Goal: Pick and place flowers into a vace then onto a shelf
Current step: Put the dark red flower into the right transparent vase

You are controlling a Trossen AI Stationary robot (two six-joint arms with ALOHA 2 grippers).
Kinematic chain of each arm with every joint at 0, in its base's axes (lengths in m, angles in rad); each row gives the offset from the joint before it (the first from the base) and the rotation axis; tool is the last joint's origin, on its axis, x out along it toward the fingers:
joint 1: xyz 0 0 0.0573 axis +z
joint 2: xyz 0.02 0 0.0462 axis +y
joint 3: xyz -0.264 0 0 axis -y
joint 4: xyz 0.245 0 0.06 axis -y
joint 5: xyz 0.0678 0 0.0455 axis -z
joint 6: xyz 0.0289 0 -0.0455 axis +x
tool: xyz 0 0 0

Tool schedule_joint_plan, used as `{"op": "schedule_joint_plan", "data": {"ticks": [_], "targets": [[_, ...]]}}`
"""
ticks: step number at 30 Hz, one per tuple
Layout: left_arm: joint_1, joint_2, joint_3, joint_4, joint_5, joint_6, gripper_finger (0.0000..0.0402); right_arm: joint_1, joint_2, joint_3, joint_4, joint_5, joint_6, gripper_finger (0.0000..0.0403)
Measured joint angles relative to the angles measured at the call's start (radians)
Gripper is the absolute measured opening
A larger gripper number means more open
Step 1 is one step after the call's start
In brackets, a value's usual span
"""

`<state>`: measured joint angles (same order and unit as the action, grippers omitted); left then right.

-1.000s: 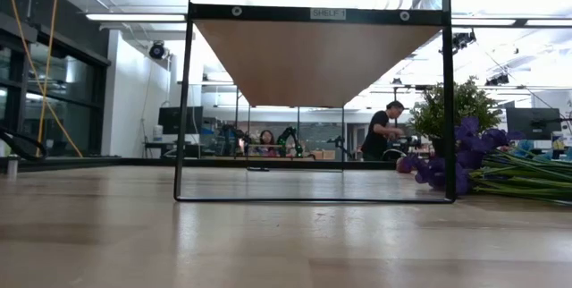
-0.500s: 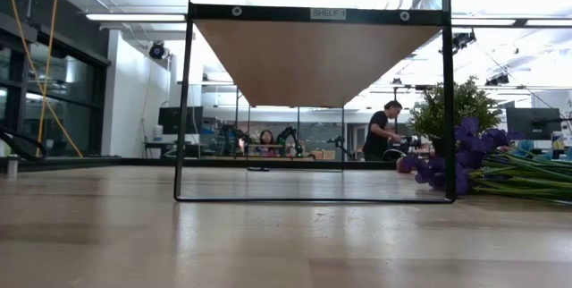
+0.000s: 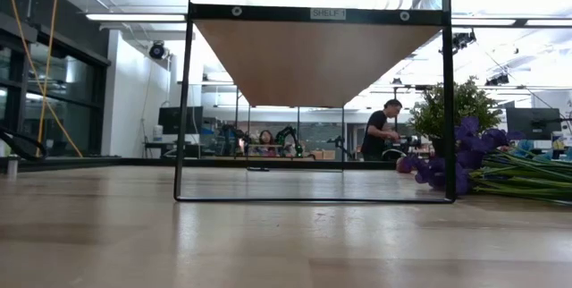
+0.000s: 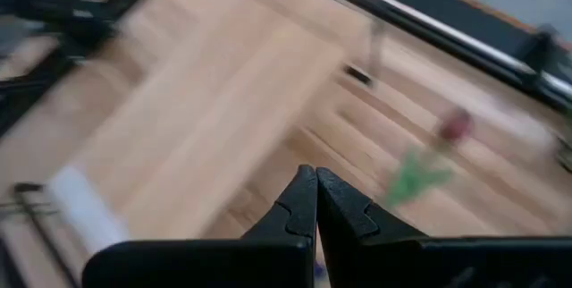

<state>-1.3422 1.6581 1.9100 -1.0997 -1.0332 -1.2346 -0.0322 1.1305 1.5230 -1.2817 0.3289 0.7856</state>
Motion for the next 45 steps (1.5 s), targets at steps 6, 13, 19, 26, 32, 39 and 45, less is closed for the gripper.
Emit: {"op": "schedule_joint_plan", "data": {"ticks": [6,13,19,26,32,39,45], "targets": [[0.000,0.000,0.060,-0.102,-0.061,0.000,0.0232,0.000,0.002,0.000,-0.138,0.028,0.168,0.0000],[0.000,0.000,0.107,-0.222,-0.138,-0.031,0.0232,0.000,0.036,0.000,-0.149,0.028,0.178,0.0000],[0.001,-0.004,0.115,-0.353,-0.175,-0.136,0.0232,0.000,0.092,0.000,-0.148,0.029,0.040,0.0000],[0.006,-0.025,0.114,-0.472,-0.199,-0.227,0.0232,-0.001,0.156,0.000,-0.149,0.009,0.023,0.0000],[0.035,-0.059,0.114,-0.472,-0.197,-0.163,0.0232,-0.001,0.213,0.000,-0.161,-0.044,0.019,0.0000],[0.077,-0.074,0.114,-0.472,-0.131,-0.106,0.0232,-0.012,0.269,0.000,-0.257,-0.043,0.026,0.0001],[0.073,-0.074,0.113,-0.471,-0.114,-0.112,0.0232,-0.066,0.284,0.000,-0.269,-0.033,0.018,0.0030]]}}
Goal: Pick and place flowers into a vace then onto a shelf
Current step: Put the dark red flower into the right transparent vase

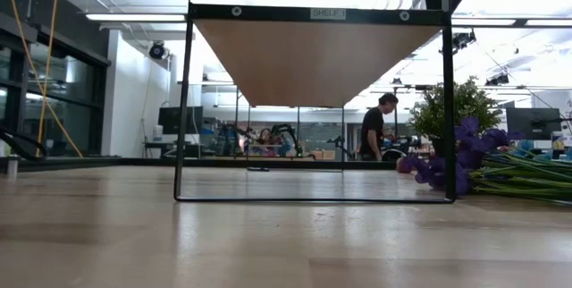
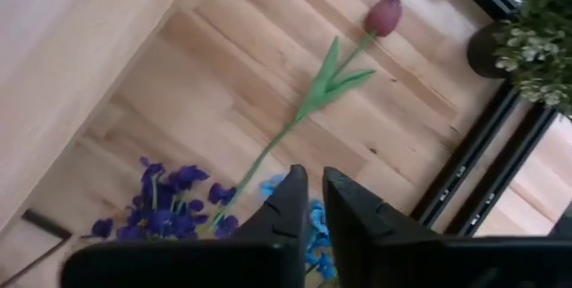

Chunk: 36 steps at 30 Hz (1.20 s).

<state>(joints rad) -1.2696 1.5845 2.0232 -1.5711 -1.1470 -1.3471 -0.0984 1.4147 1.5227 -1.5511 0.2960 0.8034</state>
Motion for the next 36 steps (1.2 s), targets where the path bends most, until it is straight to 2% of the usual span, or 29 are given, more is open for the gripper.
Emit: {"op": "schedule_joint_plan", "data": {"ticks": [12,18,23,36], "targets": [[0.000,0.000,0.000,0.000,0.041,-0.011,0.0232,-0.146,0.000,0.000,-0.006,-0.013,0.005,0.0176],[0.000,0.000,0.000,0.000,0.041,-0.011,0.0232,-0.208,0.000,0.000,0.023,-0.022,0.000,0.0226],[0.000,0.000,0.000,0.000,0.041,-0.010,0.0232,-0.242,0.000,0.000,0.028,-0.020,0.000,0.0243],[0.000,0.000,0.000,0.000,0.041,-0.008,0.0232,-0.262,0.017,0.000,0.059,-0.038,0.004,0.0241]]}}
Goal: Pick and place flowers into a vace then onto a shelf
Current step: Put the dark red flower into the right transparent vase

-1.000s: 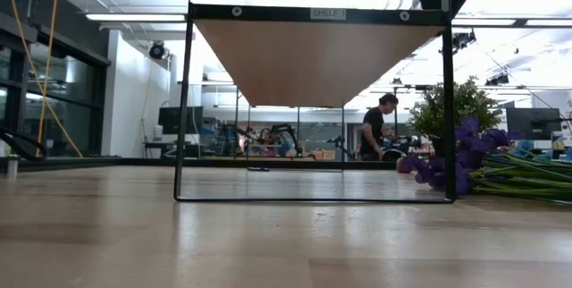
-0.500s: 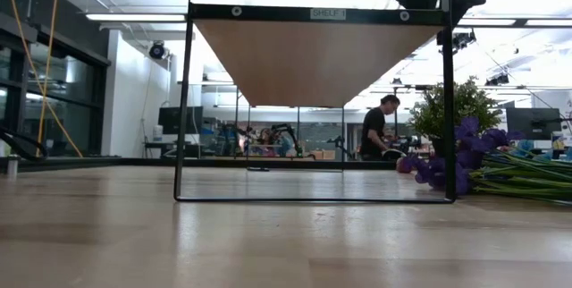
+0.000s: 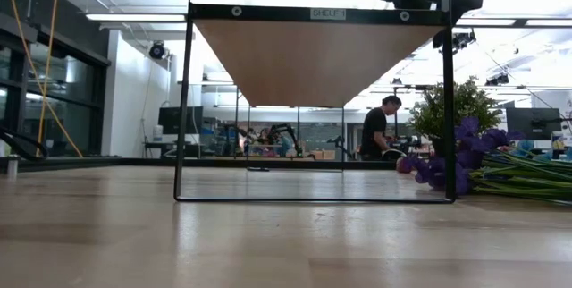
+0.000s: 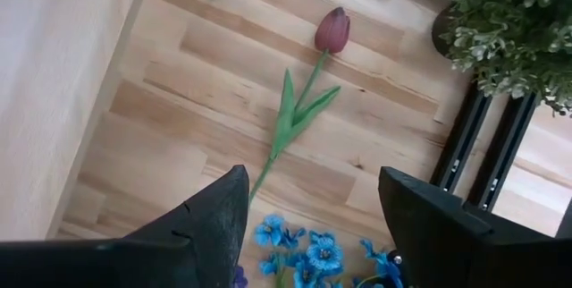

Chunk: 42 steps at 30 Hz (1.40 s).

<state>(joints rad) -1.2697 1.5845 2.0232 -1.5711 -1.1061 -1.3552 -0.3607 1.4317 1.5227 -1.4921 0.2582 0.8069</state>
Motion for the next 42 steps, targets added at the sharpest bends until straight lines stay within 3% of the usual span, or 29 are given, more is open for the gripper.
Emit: {"op": "schedule_joint_plan", "data": {"ticks": [14,25,32,37,42], "targets": [[0.000,0.000,0.000,0.000,0.060,-0.015,0.0232,-0.048,0.153,0.000,-0.025,0.050,-0.073,0.0248],[0.000,0.000,0.000,0.000,0.070,-0.003,0.0232,-0.058,0.130,0.000,-0.056,0.197,-0.059,0.0248],[0.000,0.000,0.000,0.000,0.042,0.021,0.0232,-0.058,0.098,0.000,-0.076,0.181,-0.111,0.0245],[0.000,0.000,0.000,0.000,0.041,0.016,0.0232,-0.069,0.098,0.000,-0.078,0.172,-0.021,0.0245],[0.000,0.000,0.000,0.000,0.040,0.016,0.0232,-0.111,0.098,0.000,-0.076,0.065,-0.023,0.0244]]}}
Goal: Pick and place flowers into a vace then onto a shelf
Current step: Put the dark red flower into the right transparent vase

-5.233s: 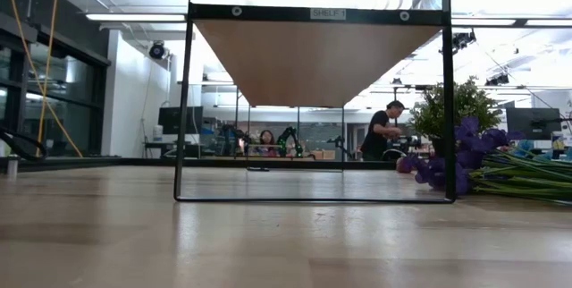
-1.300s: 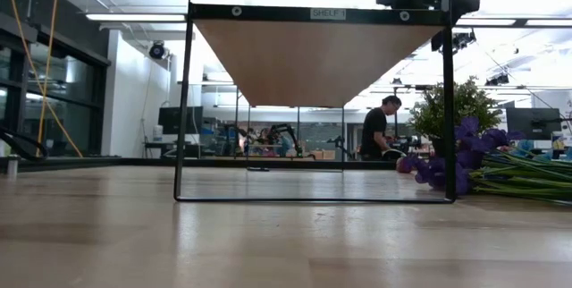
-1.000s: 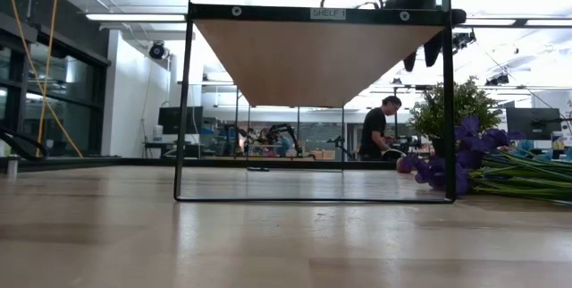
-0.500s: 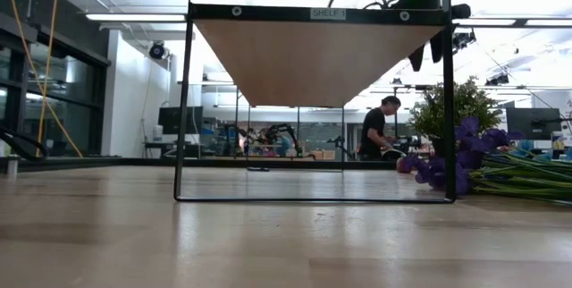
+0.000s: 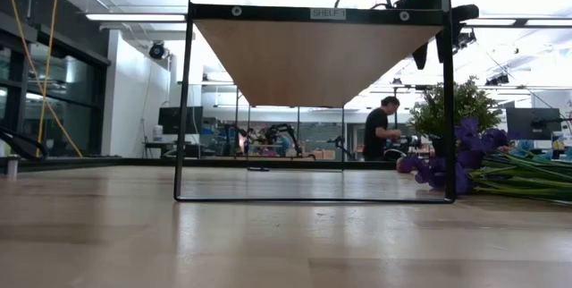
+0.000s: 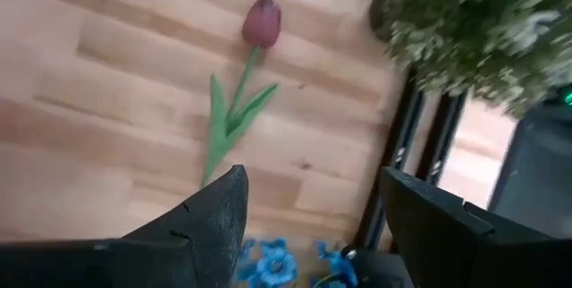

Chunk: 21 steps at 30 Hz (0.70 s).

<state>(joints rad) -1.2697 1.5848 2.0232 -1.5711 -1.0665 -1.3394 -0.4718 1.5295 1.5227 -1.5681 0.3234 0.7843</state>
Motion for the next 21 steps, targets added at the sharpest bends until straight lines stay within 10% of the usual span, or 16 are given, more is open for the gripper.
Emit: {"op": "schedule_joint_plan", "data": {"ticks": [21], "targets": [[0.000,0.000,0.000,0.000,0.005,-0.024,0.0232,-0.213,0.000,0.000,0.096,-0.133,-0.123,0.0243]]}}
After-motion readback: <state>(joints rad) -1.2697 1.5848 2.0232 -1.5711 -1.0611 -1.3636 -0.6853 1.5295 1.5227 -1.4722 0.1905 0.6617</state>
